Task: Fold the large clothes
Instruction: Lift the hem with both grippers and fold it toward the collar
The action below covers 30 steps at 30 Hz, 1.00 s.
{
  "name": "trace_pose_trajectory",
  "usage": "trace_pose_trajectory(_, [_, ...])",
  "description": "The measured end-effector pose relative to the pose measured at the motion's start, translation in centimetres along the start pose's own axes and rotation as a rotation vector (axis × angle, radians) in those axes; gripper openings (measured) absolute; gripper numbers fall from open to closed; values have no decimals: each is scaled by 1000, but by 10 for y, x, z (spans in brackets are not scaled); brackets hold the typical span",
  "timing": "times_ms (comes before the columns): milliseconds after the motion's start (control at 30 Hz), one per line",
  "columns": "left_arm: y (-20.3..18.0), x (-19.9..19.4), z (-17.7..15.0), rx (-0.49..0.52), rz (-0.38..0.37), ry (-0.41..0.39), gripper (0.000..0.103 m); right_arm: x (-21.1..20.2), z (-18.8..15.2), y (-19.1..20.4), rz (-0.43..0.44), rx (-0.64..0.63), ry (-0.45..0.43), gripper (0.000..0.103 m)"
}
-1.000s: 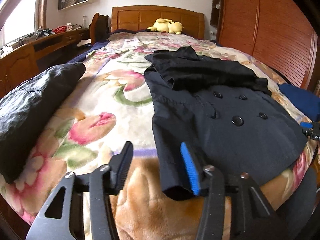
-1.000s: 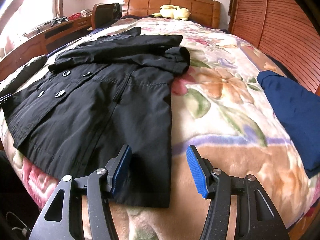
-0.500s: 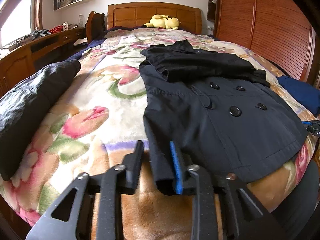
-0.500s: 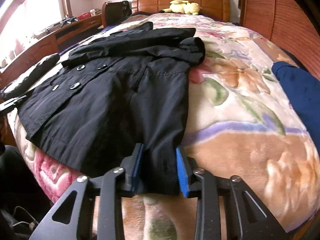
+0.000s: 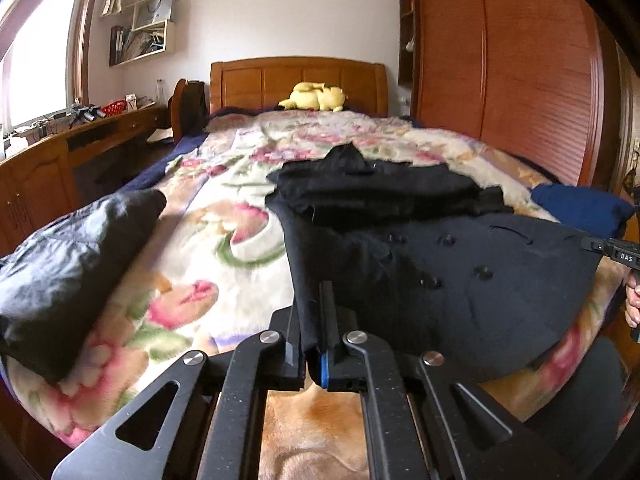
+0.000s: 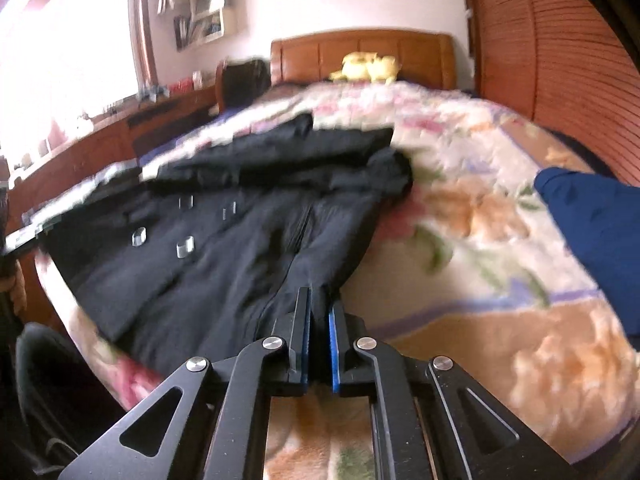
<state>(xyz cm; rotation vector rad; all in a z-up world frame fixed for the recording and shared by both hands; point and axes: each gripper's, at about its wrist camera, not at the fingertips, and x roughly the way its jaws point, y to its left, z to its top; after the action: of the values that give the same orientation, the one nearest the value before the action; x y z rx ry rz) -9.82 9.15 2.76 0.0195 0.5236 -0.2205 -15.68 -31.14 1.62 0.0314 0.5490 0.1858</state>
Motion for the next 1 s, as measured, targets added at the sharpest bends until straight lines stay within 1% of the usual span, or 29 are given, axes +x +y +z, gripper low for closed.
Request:
trace_pose_trajectory(200, [-1, -45, 16, 4, -2, -68, 5, -43, 9, 1, 31, -5, -76, 7])
trace_pose_trajectory(333, [-2, -80, 29, 20, 1, -129, 5, -75, 13, 0, 58, -16, -126, 7])
trace_pose_trajectory(400, [-3, -89, 37, 29, -2, -152, 5, -89, 16, 0, 70, -16, -150, 7])
trace_pose_trajectory(467, [-5, -90, 47, 48, 3, -168, 5, -94, 25, -2, 58, -36, -160, 7])
trace_pose_trajectory(533, [-5, -85, 56, 55, 8, -181, 5, -91, 39, -4, 40, -54, -173, 7])
trace_pose_trajectory(633, [-3, -68, 69, 65, 25, -186, 5, -75, 56, -6, 16, -67, -176, 7])
trace_pose_trajectory(833, [12, -6, 84, 61, 58, -140, 5, -12, 78, -4, -16, -78, -124, 7])
trace_pose_trajectory(1000, [21, 39, 88, 69, 86, -108, 5, 41, 99, -10, -15, -73, -95, 7])
